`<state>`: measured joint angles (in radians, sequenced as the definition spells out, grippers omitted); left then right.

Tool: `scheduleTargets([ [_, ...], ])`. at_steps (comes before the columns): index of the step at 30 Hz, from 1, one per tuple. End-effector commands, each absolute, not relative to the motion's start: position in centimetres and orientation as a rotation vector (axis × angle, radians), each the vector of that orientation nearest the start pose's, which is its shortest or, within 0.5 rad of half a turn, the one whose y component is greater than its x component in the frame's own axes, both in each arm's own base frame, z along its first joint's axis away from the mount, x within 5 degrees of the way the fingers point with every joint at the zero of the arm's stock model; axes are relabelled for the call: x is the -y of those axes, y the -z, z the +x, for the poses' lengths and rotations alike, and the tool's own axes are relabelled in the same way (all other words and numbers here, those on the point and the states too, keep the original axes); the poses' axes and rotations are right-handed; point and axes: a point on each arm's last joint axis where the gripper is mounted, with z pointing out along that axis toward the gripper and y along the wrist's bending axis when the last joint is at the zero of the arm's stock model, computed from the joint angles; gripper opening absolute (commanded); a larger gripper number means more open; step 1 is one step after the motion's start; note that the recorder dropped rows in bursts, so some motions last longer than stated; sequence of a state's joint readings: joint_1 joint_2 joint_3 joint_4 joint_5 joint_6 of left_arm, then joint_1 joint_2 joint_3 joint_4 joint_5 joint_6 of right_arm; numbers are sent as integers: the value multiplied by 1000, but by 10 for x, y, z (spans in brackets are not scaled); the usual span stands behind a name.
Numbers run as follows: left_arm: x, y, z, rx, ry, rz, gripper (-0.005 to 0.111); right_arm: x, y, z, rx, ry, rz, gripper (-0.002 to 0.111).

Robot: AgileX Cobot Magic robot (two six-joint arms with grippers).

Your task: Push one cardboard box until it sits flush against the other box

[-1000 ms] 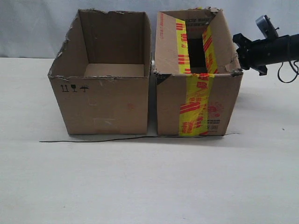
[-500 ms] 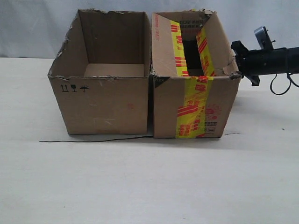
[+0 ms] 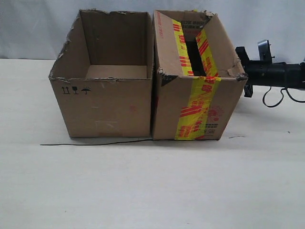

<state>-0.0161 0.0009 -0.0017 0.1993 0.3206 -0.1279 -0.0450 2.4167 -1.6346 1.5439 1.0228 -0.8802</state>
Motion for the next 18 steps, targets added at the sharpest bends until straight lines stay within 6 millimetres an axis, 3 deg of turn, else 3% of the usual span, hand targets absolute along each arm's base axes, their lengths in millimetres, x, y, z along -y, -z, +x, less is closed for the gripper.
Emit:
scheduleTargets([
  [1,-4,-186,54,-1787,-70,25,0,-58,-110,482,-2222,-1523,200,0],
  [7,-4,-186,54,-1787,-70,25,0,-55,-119,486,-2169,-1508,125,0],
  [12,-4,-186,54,-1787,-70,25,0,-35,-142,487,-2129,-1464,104,0],
  [18,-4,-186,54,-1787,-70,25,0,-14,-152,484,-2168,-1394,84,0],
])
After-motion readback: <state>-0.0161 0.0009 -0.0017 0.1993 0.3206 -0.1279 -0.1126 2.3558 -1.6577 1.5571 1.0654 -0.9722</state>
